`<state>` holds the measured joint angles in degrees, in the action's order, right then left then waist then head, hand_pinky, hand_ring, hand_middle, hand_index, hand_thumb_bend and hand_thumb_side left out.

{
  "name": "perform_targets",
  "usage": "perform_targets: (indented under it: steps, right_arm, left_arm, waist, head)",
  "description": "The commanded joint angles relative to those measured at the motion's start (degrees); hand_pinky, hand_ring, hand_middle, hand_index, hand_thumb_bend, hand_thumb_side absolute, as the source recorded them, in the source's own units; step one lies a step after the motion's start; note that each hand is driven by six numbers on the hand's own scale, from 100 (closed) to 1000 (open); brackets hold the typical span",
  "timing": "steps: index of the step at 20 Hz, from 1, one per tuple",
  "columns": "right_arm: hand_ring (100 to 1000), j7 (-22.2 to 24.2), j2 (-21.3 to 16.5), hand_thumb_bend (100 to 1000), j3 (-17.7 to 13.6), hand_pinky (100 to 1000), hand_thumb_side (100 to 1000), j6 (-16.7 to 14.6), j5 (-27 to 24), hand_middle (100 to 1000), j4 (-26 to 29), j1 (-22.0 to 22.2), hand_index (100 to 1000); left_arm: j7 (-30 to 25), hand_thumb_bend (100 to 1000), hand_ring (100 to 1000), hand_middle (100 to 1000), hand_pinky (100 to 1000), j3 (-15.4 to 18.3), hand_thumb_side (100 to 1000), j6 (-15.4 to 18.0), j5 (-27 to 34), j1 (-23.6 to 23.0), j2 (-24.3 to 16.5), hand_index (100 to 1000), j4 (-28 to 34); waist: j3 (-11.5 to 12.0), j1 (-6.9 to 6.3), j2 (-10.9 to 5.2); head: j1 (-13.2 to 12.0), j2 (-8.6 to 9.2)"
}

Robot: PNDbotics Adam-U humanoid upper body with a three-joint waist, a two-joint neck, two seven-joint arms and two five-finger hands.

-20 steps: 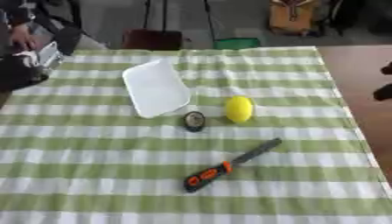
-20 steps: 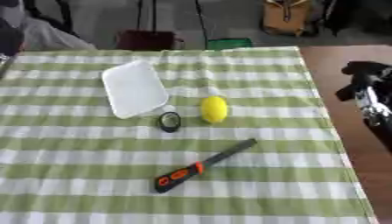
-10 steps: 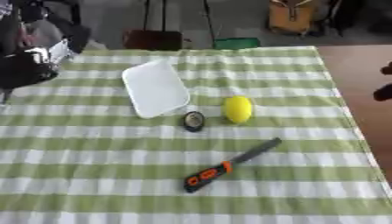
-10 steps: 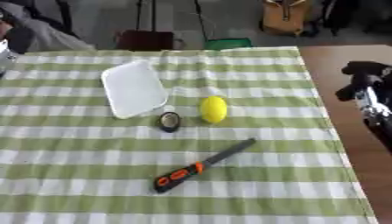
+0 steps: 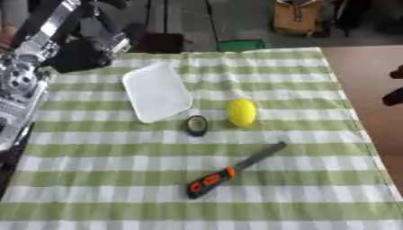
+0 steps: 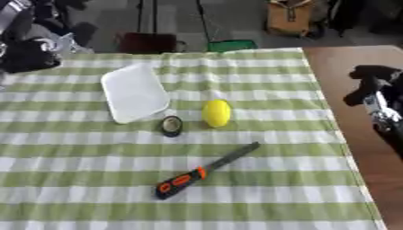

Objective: Pick up objects on the table and place them in the box.

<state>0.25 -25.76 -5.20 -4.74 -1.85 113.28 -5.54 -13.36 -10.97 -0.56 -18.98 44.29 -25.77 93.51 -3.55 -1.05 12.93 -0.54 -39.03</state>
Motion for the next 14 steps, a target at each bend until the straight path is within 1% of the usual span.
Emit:
perform_targets:
  steps: [1,4,8,11,14]
  right_arm:
    - [563,0.33,-1.11,171,-0.01,586,614,-0.17,-0.35,711,1.31,-0.57,783]
    - [563,0.49,-1.18,172,0.14,586,613,-0.18,-0.51,711,1.31,-0.77,783]
    - [563,0.67,-1.28,173,0.29,586,613,-0.27,-0.62,711,1.31,-0.97,783]
    - [563,0.98,-1.35,171,0.60,587,613,-0.40,-0.83,711,1.31,-1.39,783]
    - [563,1.29,-1.38,172,0.84,587,613,-0.51,-1.05,711,1.31,-1.77,783]
  left_arm:
    - [-2.13,433,751,739,558,-2.64,575,0.49,-4.66,4.25,1.35,855,-5.78]
    - [-3.45,441,753,742,568,-4.45,584,2.78,-8.60,7.50,3.60,856,-11.85]
    - [-4.35,443,756,745,583,-5.41,590,5.53,-11.39,9.72,5.24,859,-16.29]
    - [-7.41,456,770,763,623,-6.65,614,8.73,-15.06,12.58,7.45,865,-21.14]
    - [-9.27,467,771,765,627,-6.60,614,12.29,-18.62,14.29,9.64,865,-25.22]
  waist:
    - [-0.49,-0.07,-1.25]
    - [-1.05,-0.16,-1.23]
    - [-1.58,-0.17,-1.19]
    - [-2.82,-0.33,-1.07]
    - [-3.82,-0.48,-0.92]
  head:
    - [-0.43,0.30]
    - [-0.53,0.38]
    - [-0.73,0.34]
    - [-1.33,0.40]
    - [-1.73,0.57]
